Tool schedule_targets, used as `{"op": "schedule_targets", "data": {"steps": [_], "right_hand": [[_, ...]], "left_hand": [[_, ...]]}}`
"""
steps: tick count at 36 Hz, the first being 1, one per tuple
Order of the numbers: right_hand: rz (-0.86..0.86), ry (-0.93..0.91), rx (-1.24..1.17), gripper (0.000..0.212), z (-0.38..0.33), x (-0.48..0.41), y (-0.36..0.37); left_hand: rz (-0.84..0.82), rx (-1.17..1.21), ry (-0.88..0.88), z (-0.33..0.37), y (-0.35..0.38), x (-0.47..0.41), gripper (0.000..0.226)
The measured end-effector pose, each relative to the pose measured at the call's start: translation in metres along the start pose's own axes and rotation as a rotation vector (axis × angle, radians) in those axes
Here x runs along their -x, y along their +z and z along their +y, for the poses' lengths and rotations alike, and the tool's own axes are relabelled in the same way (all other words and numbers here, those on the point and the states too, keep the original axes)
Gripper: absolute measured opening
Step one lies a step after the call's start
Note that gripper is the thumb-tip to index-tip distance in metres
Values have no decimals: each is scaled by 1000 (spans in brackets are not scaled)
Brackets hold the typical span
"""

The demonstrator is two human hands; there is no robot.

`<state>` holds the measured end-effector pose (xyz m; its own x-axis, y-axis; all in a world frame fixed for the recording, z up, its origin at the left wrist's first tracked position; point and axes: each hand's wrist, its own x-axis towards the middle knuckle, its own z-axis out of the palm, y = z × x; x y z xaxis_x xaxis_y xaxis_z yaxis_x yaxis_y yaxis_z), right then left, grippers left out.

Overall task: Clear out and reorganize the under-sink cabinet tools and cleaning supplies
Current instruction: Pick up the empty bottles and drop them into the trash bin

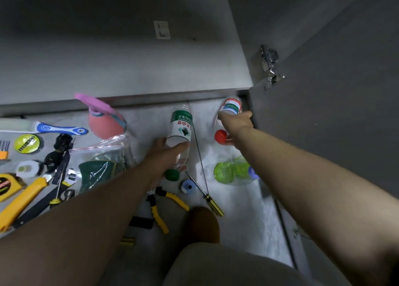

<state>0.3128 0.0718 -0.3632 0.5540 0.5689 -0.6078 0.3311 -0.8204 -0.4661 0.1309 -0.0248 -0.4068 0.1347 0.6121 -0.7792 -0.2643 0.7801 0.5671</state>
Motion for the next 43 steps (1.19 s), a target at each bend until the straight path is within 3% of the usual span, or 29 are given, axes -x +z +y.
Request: {"op": "schedule_targets", "data": {"steps": [5,8,13,16,19,26,31,36,43], "right_hand": [[-45,-99,-86,75,-4,51,-42],[-75,-169,-132,63,0,89,-73],[2,-338,-145,38,15,151,-135],[90,-533,23,45,33,190,-177],[184,-679,234,49,55,230,-218],[306,-773,407,33,111,308,-305],[276,-707,409,21,163,358,-365],[118,-526,342,7,223,392,-408],[-65,-351,413,13,313,410,-406]], "left_hand": [[4,-21,54,18,16,43,60],[-56,-112,79,35,18,78,66],[-126,-226,122,67,20,141,45],[-166,-291,139,84,27,181,33],[-226,-434,169,99,40,221,38],[-271,-831,308,109,99,307,44],[-382,-1031,386,87,157,354,31],[-459,-1177,479,40,203,377,39],[-465,-1106,575,-32,216,368,48]]}}
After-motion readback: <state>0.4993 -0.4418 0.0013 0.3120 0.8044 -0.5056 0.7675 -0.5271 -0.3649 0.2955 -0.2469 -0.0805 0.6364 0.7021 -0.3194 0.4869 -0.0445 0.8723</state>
